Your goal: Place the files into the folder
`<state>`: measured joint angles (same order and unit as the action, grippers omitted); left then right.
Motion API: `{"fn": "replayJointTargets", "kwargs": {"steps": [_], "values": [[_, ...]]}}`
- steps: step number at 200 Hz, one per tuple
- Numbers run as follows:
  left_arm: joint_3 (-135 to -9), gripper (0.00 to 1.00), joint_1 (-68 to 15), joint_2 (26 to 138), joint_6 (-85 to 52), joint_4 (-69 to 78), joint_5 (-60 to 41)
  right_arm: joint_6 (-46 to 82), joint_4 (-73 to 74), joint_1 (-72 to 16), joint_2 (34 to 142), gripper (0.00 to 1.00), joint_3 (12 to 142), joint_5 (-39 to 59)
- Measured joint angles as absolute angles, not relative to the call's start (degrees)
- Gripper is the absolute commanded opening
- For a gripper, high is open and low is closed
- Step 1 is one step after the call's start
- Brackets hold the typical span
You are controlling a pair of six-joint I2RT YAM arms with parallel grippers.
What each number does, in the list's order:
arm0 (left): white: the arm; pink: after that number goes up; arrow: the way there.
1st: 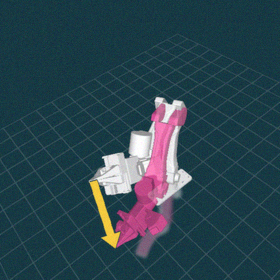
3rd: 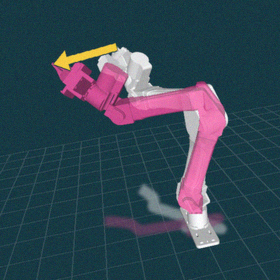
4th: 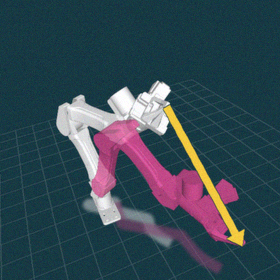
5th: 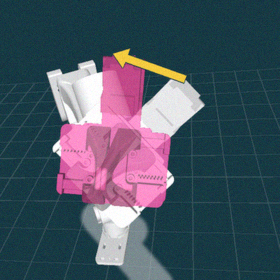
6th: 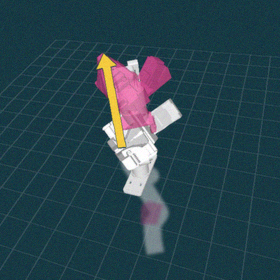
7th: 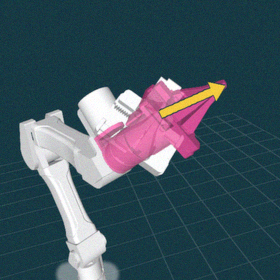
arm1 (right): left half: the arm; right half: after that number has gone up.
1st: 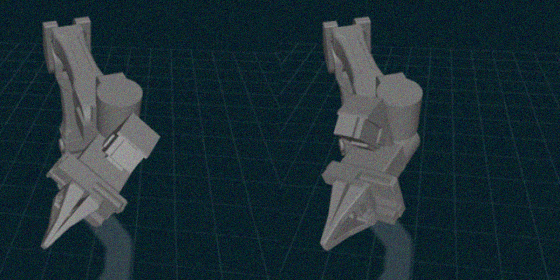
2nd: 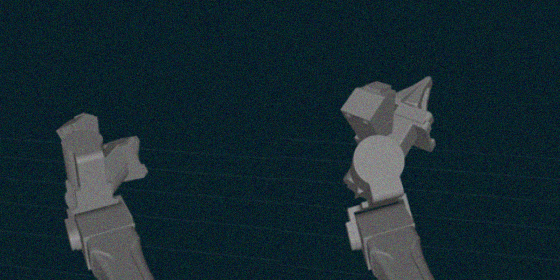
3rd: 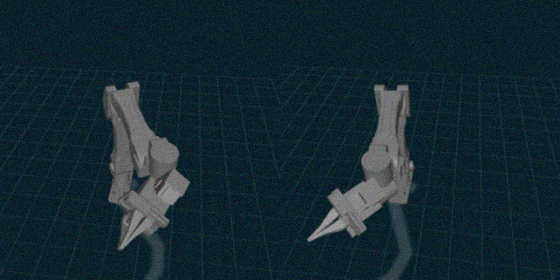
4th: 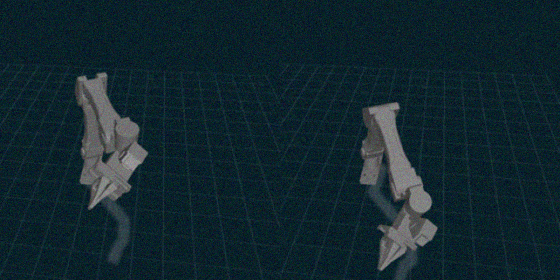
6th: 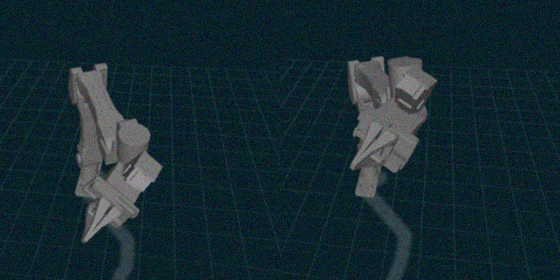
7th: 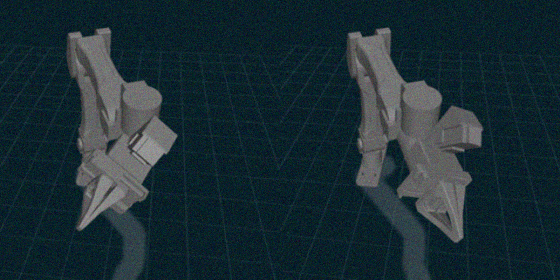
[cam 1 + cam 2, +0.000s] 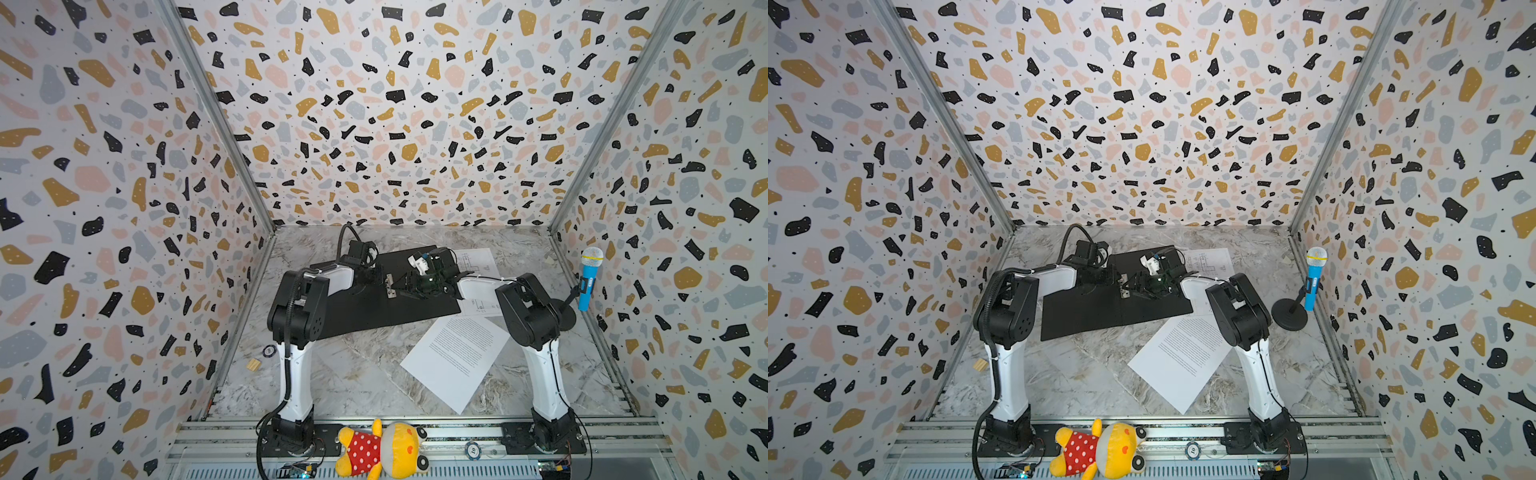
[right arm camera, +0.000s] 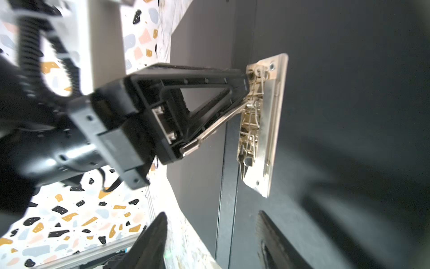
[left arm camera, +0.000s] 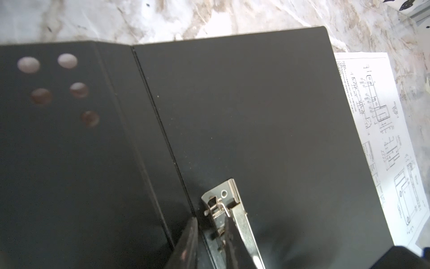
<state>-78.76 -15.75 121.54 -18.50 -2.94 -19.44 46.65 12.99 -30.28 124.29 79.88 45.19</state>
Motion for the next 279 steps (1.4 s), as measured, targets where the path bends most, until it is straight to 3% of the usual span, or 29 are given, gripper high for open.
{"fn": "replayJointTargets", "kwargs": {"steps": [24,70,89,188,279], "values": [[-78.76,0.38,-15.68,120.84,-19.18,-2.98,-19.99,46.13,16.34,-28.71,121.21,0.74,75.22,45.06],[-78.06,0.62,-15.7,117.47,-21.28,-2.31,-21.04,43.16,17.21,-26.59,119.28,0.75,70.19,43.22],[-76.47,0.67,-15.7,115.35,-22.81,-1.39,-21.98,41.45,15.77,-26.52,119.28,0.75,69.78,41.91],[-62.24,0.84,-16.84,107.61,-34.33,6.24,-28.08,39.53,16.49,-26.52,119.28,0.75,67.83,41.12],[-58.26,0.86,-18.72,106.02,-46.13,18.17,-32.38,39.53,16.49,-26.52,119.28,0.75,67.83,41.21]]}}
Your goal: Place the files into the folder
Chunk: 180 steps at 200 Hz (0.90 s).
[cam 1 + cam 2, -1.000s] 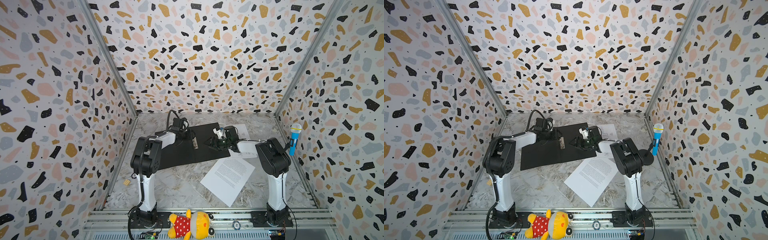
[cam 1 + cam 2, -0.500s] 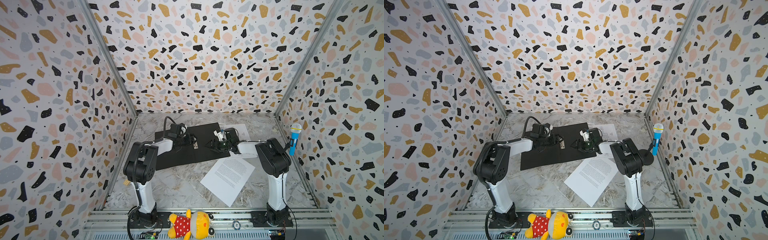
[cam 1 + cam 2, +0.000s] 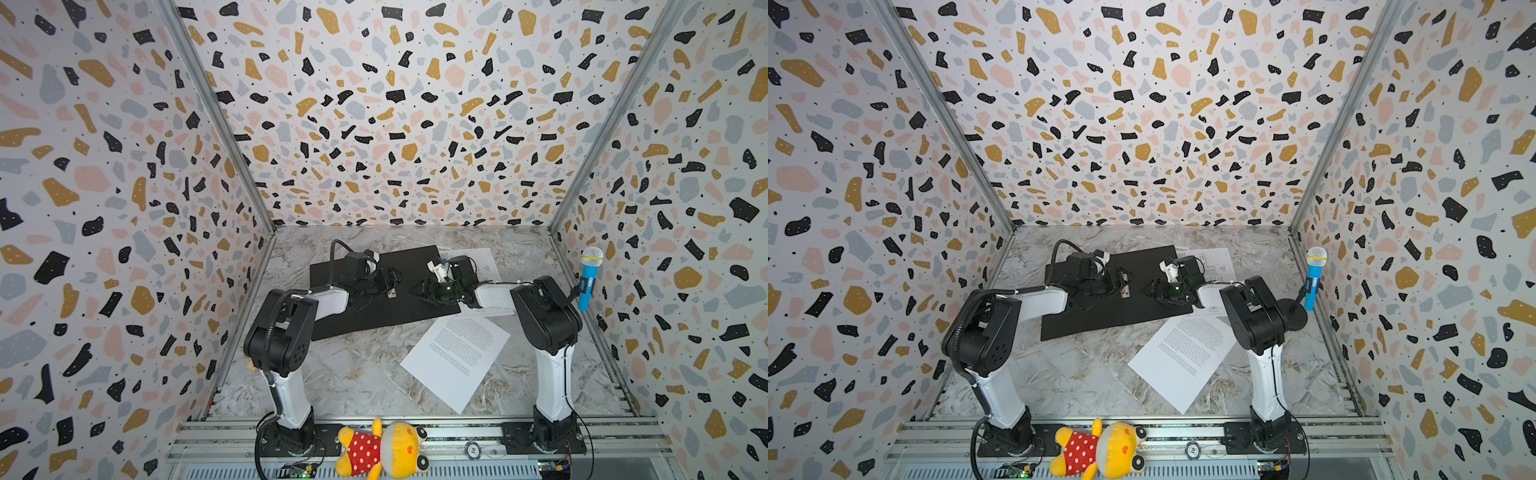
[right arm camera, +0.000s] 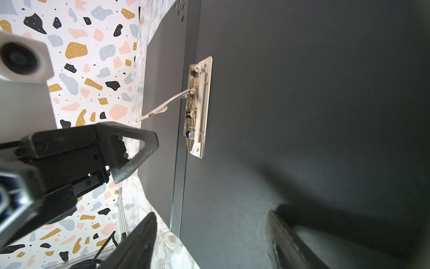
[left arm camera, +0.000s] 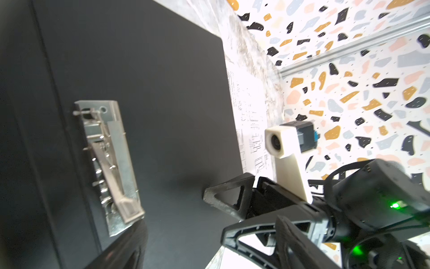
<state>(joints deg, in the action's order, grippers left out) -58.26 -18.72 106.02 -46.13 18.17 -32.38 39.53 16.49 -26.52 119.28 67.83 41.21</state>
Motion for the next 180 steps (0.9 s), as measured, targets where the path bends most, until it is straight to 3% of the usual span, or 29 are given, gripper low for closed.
{"fn": "replayJointTargets", "kwargs": {"steps": [120,180], "values": [[-77.23,0.87,-17.37,119.83,-46.63,15.42,-29.04,39.35,16.08,-26.46,117.56,0.75,65.84,40.45],[-71.88,0.9,-16.53,114.34,-45.04,11.94,-26.7,39.11,15.86,-26.09,116.97,0.75,65.1,40.16]]}}
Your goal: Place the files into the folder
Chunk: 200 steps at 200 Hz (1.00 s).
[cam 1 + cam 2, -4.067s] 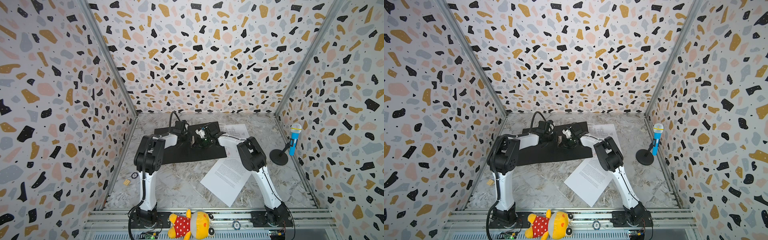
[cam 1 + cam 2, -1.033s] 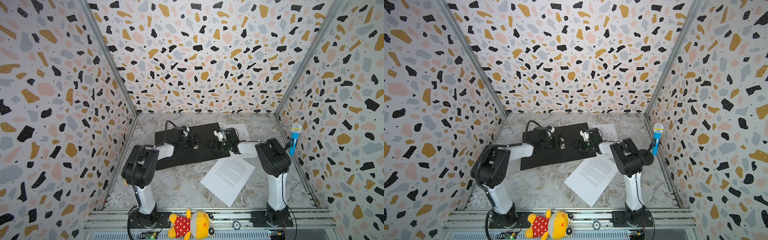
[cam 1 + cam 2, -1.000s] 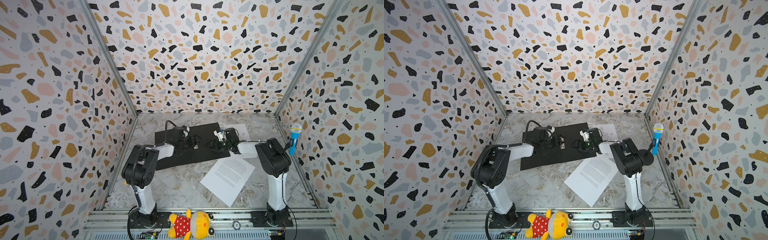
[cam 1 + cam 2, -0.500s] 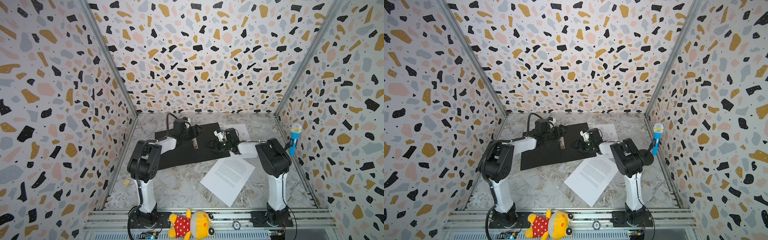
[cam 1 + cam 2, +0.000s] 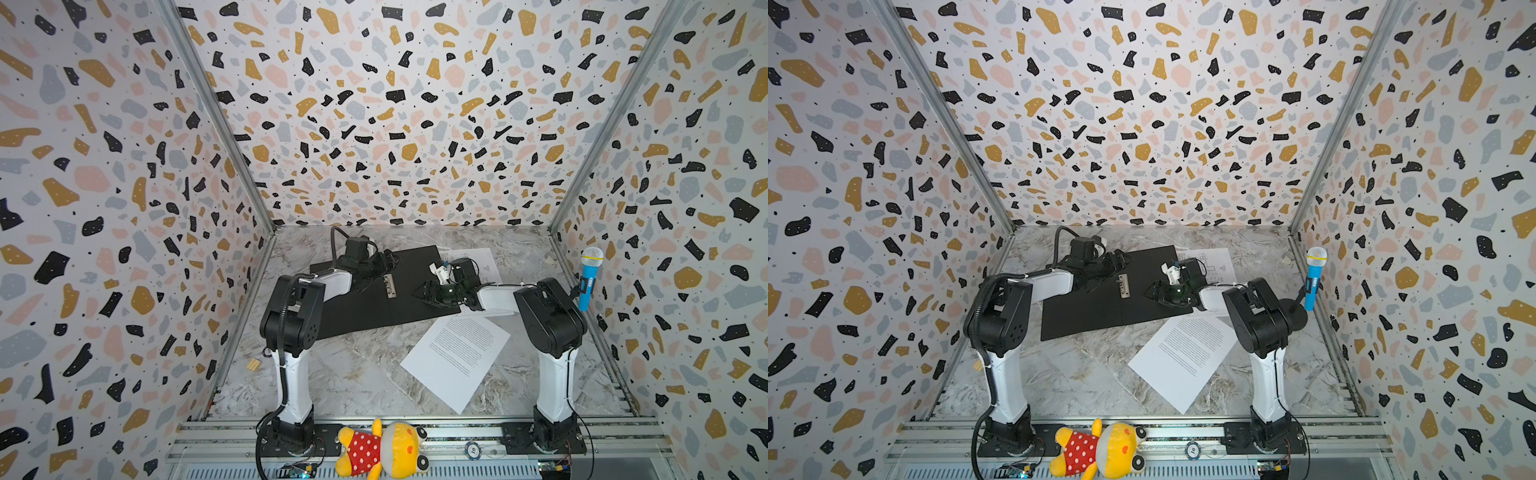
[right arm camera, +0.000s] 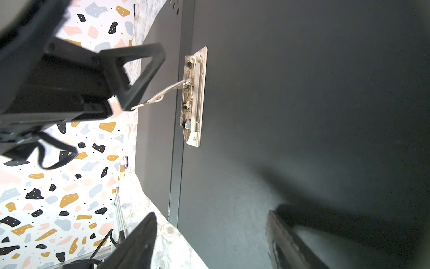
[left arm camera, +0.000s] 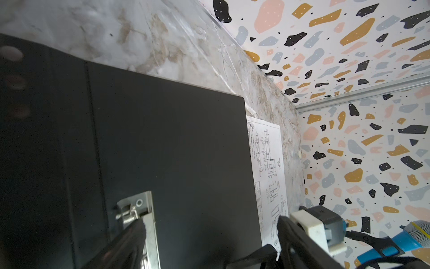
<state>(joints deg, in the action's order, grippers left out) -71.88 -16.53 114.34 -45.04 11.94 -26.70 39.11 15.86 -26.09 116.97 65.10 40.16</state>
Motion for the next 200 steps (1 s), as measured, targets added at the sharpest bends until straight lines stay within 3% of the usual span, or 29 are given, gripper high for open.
{"fn": "replayJointTargets", "kwargs": {"steps": [46,64,118,200], "values": [[-65.63,0.92,-16.53,107.31,-45.25,12.62,-26.3,39.11,15.92,-26.09,116.97,0.75,65.06,40.18],[-63.05,1.0,-16.56,106.28,-45.63,12.93,-26.24,39.11,15.92,-26.09,116.97,0.75,65.06,40.18],[-54.83,1.0,-17.23,103.31,-49.32,16.8,-27.14,39.11,15.92,-26.09,116.97,0.75,65.06,40.18],[-56.55,1.0,-18.55,107.07,-58.15,27.11,-31.03,39.11,16.1,-26.09,116.97,0.75,64.93,40.07]]}}
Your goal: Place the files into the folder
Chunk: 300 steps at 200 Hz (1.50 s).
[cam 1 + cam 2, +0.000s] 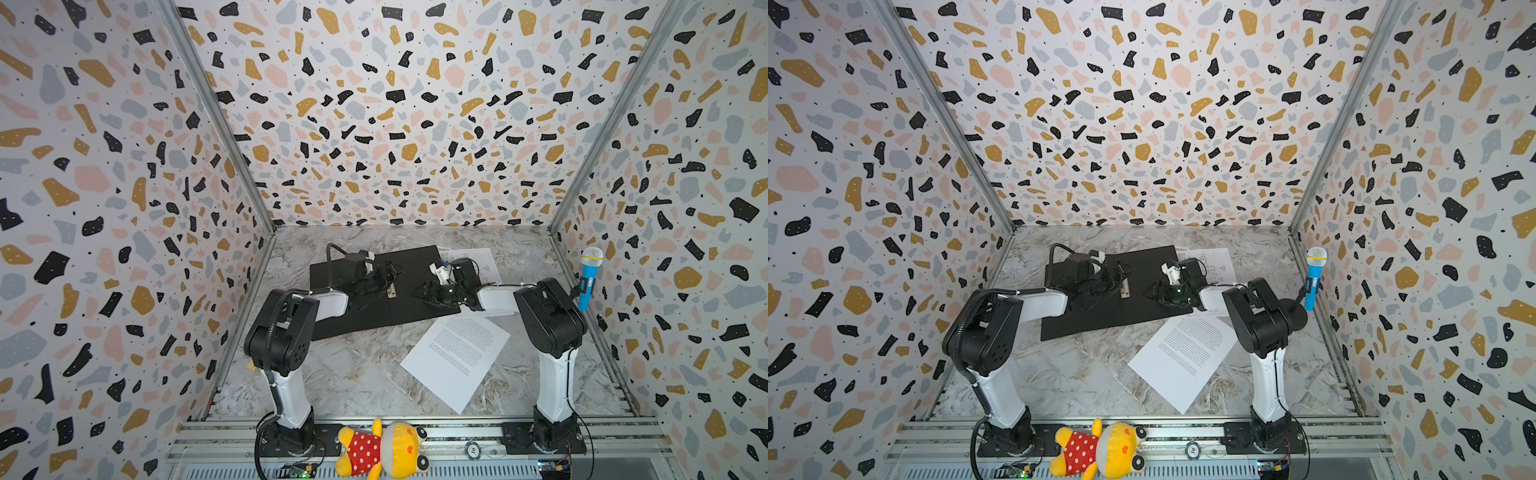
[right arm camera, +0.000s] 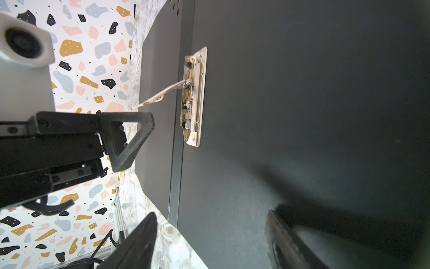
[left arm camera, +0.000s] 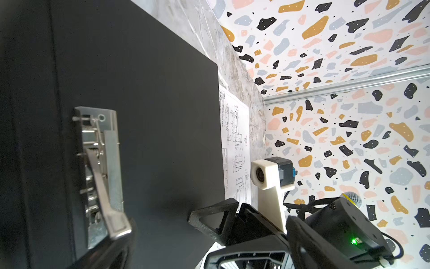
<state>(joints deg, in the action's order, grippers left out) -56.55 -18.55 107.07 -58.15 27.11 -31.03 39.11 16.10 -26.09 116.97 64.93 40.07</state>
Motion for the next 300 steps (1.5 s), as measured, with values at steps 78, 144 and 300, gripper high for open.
{"fn": "replayJointTargets", "kwargs": {"steps": [78,144,300], "values": [[-68.14,1.0,-17.54,114.72,-58.22,25.8,-30.74,39.11,16.21,-26.09,116.97,0.75,64.86,40.05],[-75.94,1.0,-16.32,122.69,-56.34,21.96,-29.32,39.11,17.17,-26.09,116.97,0.74,64.31,40.07],[-72.31,1.0,-21.39,106.67,-41.67,11.75,-24.1,39.07,15.07,-24.12,100.86,0.81,52.73,33.5]]}}
